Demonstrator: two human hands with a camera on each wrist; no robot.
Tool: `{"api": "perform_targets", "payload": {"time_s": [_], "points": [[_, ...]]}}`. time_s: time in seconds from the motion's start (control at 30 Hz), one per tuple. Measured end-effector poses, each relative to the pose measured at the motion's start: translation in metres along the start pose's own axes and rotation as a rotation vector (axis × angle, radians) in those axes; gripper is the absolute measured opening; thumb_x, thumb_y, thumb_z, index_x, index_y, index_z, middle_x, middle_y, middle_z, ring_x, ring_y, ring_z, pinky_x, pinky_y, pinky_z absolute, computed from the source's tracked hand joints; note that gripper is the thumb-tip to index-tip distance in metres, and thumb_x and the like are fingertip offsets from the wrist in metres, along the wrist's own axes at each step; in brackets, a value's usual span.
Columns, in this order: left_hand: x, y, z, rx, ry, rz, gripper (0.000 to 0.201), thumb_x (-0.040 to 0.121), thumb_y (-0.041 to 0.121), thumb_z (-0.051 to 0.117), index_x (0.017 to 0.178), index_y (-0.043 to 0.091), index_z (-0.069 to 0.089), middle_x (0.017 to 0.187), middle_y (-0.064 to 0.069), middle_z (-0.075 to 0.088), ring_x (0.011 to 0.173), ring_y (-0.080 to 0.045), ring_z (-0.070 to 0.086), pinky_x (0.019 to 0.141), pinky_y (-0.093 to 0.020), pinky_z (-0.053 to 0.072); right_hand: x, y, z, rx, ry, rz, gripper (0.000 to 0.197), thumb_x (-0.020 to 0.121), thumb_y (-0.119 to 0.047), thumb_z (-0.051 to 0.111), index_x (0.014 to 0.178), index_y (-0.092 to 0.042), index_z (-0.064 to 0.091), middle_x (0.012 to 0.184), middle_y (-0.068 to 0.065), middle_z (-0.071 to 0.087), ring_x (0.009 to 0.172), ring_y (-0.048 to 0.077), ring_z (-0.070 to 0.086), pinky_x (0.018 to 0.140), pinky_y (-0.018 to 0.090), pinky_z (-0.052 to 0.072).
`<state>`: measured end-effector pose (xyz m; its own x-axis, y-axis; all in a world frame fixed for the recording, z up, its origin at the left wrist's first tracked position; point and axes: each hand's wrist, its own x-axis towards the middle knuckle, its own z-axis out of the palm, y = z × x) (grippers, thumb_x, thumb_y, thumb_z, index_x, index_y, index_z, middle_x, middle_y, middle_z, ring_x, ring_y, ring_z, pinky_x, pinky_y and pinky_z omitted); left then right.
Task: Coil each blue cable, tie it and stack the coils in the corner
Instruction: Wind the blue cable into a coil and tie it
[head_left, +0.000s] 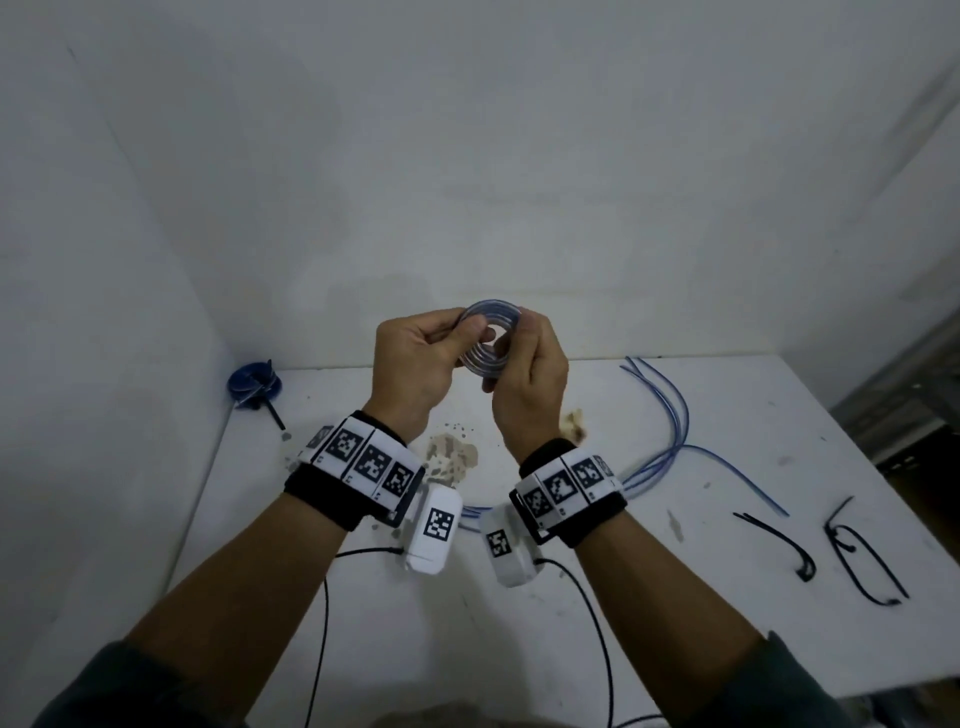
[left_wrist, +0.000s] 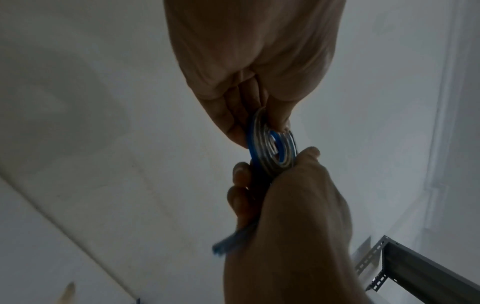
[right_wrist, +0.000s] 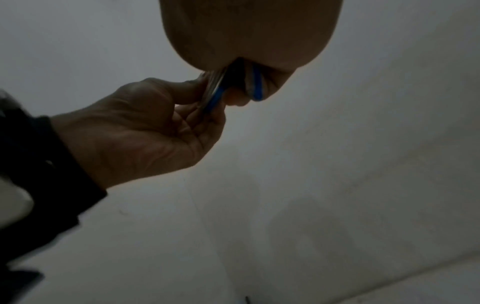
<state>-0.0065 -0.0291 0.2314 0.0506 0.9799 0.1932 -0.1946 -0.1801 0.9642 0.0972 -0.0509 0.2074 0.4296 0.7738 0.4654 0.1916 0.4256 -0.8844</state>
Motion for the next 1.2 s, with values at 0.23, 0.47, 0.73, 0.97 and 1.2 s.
{"api": "perform_targets", "payload": {"time_s": [0.23,0.47,0.73,0.97,1.2], "points": [[-0.011,0.002,-0.013,-0.081,-0.083,-0.086,0.024,0.090,0.004,0.065,0.110,-0.009,0.069,0.100,-0.024,0.073,0.089,-0.033,0.071,0.085,-0.040,0.058,-0.002,-0.002,0.009,0.099,-0.007,0.115,0.039,0.106,-0.028,0.034,0.071,-0.017,0.047,0.062,-0.003,0.049,0.057,0.017,0.043,0.052,0.034,0.038],[-0.006,0.013,-0.037,0.231,-0.294,-0.128,0.016,0.089,0.015,0.069,0.103,0.011,0.075,0.093,-0.007,0.077,0.085,-0.018,0.072,0.078,-0.036,0.057,0.002,0.001,-0.004,-0.206,-0.162,-0.124,0.034,0.103,-0.022,0.037,0.071,-0.014,0.043,0.058,-0.005,0.043,0.053,0.011,0.038,0.052,0.033,0.034],[-0.002,0.017,-0.018,0.159,-0.089,0.012,0.012,0.087,0.012,0.072,0.094,0.004,0.077,0.079,-0.011,0.076,0.066,-0.018,0.067,0.063,-0.029,0.053,0.012,-0.014,-0.004,-0.014,-0.173,-0.026,0.036,0.107,-0.019,0.034,0.074,-0.013,0.046,0.065,-0.001,0.044,0.058,0.011,0.039,0.055,0.030,0.034],[-0.010,0.016,-0.001,-0.151,0.067,-0.062,0.016,0.089,0.013,0.069,0.095,0.000,0.075,0.089,-0.016,0.075,0.081,-0.029,0.071,0.082,-0.045,0.059,-0.015,-0.019,0.013,0.251,-0.088,0.126,0.025,0.105,-0.033,0.028,0.113,-0.022,0.050,0.080,-0.001,0.051,0.063,0.015,0.041,0.051,0.025,0.036],[-0.008,0.021,0.000,-0.316,0.112,-0.126,0.018,0.090,0.012,0.067,0.099,-0.002,0.073,0.091,-0.014,0.074,0.085,-0.024,0.070,0.081,-0.034,0.057,-0.016,-0.023,0.016,0.124,-0.283,0.092,0.042,0.108,-0.022,0.032,0.147,-0.010,0.023,0.122,-0.002,0.057,0.111,0.005,0.059,0.096,0.024,0.046]]}}
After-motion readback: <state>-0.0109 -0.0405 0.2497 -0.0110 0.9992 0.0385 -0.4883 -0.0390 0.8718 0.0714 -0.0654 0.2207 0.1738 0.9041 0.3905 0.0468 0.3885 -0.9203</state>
